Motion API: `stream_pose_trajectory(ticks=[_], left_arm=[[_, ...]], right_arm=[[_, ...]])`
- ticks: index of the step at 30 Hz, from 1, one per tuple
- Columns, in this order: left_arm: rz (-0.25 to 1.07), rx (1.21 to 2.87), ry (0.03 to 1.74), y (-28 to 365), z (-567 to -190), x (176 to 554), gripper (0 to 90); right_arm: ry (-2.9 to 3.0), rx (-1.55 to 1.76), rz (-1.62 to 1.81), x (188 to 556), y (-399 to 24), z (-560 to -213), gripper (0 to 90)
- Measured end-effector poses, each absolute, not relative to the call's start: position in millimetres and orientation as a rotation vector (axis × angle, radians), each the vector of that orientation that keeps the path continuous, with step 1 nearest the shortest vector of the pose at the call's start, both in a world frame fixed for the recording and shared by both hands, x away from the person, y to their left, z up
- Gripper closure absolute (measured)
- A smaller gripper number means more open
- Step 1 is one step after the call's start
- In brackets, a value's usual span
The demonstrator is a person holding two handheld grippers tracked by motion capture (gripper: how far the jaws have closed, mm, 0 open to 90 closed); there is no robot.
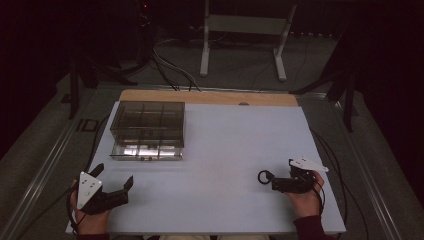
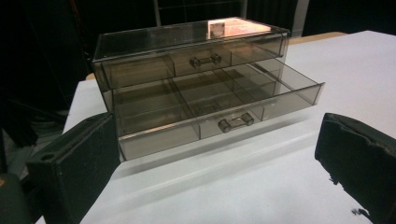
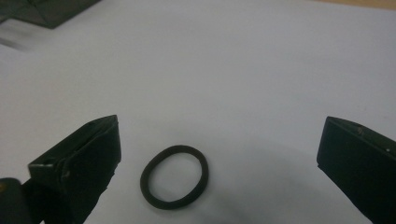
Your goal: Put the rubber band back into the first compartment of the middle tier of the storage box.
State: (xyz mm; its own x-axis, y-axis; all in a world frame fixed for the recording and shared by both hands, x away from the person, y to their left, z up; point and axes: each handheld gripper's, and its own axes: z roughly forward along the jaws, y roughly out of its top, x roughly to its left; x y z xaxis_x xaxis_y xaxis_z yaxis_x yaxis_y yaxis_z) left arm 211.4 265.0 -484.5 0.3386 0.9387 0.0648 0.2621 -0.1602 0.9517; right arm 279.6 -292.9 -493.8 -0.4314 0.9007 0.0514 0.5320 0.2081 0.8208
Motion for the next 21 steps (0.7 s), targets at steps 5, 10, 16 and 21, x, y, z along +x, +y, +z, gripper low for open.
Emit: stream_pose_trajectory(ticks=[5,10,16,21], left_arm=[[0.888,1.642,1.095,265,-486,212,0.8],[0.899,1.646,1.083,264,-487,212,0.8],[0.895,1.648,1.091,263,-487,212,0.9],[0.914,1.660,1.101,262,-488,212,0.9]], right_arm=[[2.077,1.359,1.060,285,-290,-496,6.1],[2.105,1.372,1.024,288,-286,-498,14.4],[2.137,1.364,0.969,293,-278,-500,24.9],[2.203,1.344,0.954,296,-275,-505,51.4]])
